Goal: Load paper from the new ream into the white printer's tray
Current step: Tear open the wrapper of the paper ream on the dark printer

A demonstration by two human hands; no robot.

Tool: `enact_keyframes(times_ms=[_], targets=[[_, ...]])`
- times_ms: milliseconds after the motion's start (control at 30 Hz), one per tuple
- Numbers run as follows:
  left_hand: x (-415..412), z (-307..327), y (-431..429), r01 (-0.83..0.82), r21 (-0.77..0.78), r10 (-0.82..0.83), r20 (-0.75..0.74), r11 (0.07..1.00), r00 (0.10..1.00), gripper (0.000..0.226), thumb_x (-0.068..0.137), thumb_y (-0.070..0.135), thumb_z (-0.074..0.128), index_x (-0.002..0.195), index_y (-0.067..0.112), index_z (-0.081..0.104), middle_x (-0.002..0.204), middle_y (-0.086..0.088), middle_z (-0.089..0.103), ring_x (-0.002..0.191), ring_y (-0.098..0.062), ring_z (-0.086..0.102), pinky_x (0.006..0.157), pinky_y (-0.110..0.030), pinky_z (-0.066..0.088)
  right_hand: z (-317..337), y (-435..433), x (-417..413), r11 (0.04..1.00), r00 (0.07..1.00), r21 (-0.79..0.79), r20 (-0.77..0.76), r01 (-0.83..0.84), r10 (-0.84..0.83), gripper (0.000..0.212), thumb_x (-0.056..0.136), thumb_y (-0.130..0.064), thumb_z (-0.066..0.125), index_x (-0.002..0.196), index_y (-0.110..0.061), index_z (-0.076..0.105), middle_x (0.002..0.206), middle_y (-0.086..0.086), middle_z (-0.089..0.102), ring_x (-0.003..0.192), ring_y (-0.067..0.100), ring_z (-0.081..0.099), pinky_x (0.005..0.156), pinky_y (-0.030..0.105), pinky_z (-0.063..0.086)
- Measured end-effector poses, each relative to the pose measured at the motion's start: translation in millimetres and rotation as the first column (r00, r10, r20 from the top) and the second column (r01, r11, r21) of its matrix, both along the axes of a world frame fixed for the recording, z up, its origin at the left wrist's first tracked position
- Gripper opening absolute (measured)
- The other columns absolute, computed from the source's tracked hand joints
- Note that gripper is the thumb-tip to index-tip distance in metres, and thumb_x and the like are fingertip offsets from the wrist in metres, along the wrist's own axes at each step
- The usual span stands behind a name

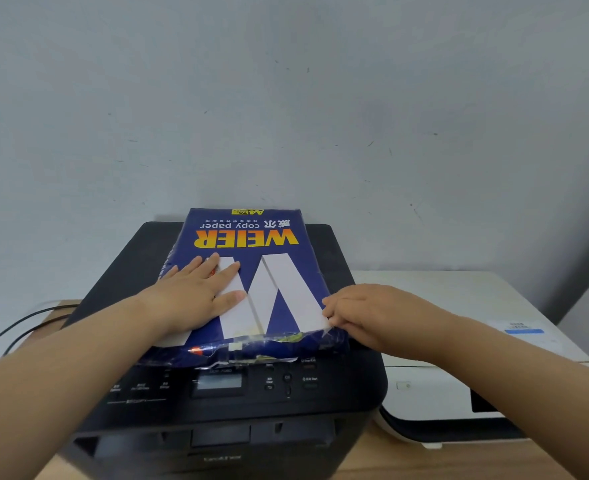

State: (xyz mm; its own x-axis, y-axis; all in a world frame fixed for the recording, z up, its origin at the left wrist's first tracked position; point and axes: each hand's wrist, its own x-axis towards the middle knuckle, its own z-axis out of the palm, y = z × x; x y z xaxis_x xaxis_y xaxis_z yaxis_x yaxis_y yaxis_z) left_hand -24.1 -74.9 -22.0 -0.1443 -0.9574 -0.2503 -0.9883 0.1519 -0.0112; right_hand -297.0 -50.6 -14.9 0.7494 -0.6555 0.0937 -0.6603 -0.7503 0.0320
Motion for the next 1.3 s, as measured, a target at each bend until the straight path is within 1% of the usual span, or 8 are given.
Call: enact_keyframes(times_ms=[100, 267, 467, 700, 900, 1033, 1167, 1300], targets=[[0, 0, 0, 0.001, -0.005, -0.001, -0.001, 1.0, 1.0, 0.063, 0.091, 0.056, 0.014, 0.145, 0.035, -0.011, 0.158, -0.001, -0.014, 0.146, -0.022, -0.009, 0.118, -0.044, 0.0, 2, 1, 2, 1.0, 0.997, -0.025, -0.076, 0.008, -0.01, 0.024, 0.094, -0.019, 0.048, 0.114, -0.013, 0.06, 0.123, 0.006, 0.063, 0.113, 0.024, 0.057, 0.096, 0.034, 0.047], [1, -1, -1, 0.001, -0.004, -0.001, -0.002, 1.0, 1.0, 0.063, 0.091, 0.056, 0.014, 0.145, 0.035, -0.011, 0.158, -0.001, -0.014, 0.145, -0.022, -0.009, 0.118, -0.044, 0.0, -5, 4, -9, 0.982, 0.995, -0.157, -0.04, -0.102, 0.097, 0.031, 0.059, -0.014, 0.085, 0.083, -0.017, 0.066, 0.077, 0.0, 0.071, 0.067, 0.017, 0.066, 0.062, 0.02, 0.053], [1, -2, -2, 0.002, -0.008, -0.002, -0.001, 1.0, 1.0, 0.063, 0.091, 0.057, 0.013, 0.144, 0.035, -0.011, 0.158, -0.001, -0.014, 0.146, -0.023, -0.009, 0.118, -0.044, 0.0, -9, 20, -10, 0.999, 0.987, -0.038, 0.161, -0.017, 0.023, 0.016, 0.08, -0.028, 0.054, 0.09, -0.021, 0.066, 0.079, -0.006, 0.068, 0.068, 0.006, 0.058, 0.061, 0.01, 0.044], [1, -2, -3, 0.002, -0.005, -0.002, -0.005, 1.0, 1.0, 0.062, 0.092, 0.056, 0.014, 0.144, 0.035, -0.011, 0.158, -0.001, -0.014, 0.145, -0.023, -0.009, 0.118, -0.044, 0.001, -20, 21, -16, 0.993, 0.897, 0.113, 0.433, 0.045, -0.09, 0.017, 0.077, -0.039, 0.057, 0.081, -0.028, 0.07, 0.083, -0.02, 0.053, 0.076, -0.012, 0.051, 0.066, 0.002, 0.041], [0, -1, 0, 0.0, -0.013, 0.0, -0.008, 1.0, 1.0, 0.062, 0.092, 0.055, 0.014, 0.145, 0.034, -0.011, 0.158, -0.001, -0.014, 0.146, -0.023, -0.009, 0.118, -0.044, 0.0, -38, 53, -16, 0.937, 0.959, -0.335, 0.221, -0.097, 0.178, 0.015, 0.094, -0.022, 0.041, 0.09, -0.02, 0.055, 0.072, 0.0, 0.07, 0.059, 0.021, 0.063, 0.049, 0.026, 0.05], [0, 0, 0, -0.001, -0.006, 0.001, -0.01, 1.0, 1.0, 0.062, 0.092, 0.056, 0.015, 0.145, 0.035, -0.01, 0.158, -0.001, -0.013, 0.146, -0.023, -0.009, 0.118, -0.044, 0.001, -21, 60, -12, 0.89, 0.946, -0.454, 0.269, -0.04, 0.18, 0.023, 0.087, -0.03, 0.056, 0.073, -0.016, 0.069, 0.063, 0.0, 0.068, 0.051, 0.022, 0.06, 0.044, 0.028, 0.049], [0, 0, 1, -0.004, -0.014, 0.003, -0.013, 1.0, 1.0, 0.061, 0.092, 0.055, 0.015, 0.145, 0.035, -0.008, 0.158, -0.002, -0.012, 0.146, -0.023, -0.008, 0.117, -0.044, 0.001, 26, 51, 37, 0.972, 0.883, -0.027, 0.424, 0.232, -0.199, 0.026, 0.093, -0.033, 0.045, 0.08, -0.022, 0.065, 0.084, -0.006, 0.065, 0.074, 0.011, 0.056, 0.06, 0.016, 0.043], [1, -1, 1, -0.002, -0.017, 0.002, -0.015, 1.0, 1.0, 0.061, 0.092, 0.056, 0.014, 0.146, 0.034, -0.007, 0.158, -0.003, -0.012, 0.146, -0.023, -0.008, 0.117, -0.044, 0.001, 18, 36, 86, 0.92, 0.924, 0.208, 0.122, 0.332, -0.362, 0.028, 0.096, -0.026, 0.038, 0.072, -0.015, 0.049, 0.073, 0.001, 0.05, 0.07, 0.018, 0.051, 0.062, 0.026, 0.042]])
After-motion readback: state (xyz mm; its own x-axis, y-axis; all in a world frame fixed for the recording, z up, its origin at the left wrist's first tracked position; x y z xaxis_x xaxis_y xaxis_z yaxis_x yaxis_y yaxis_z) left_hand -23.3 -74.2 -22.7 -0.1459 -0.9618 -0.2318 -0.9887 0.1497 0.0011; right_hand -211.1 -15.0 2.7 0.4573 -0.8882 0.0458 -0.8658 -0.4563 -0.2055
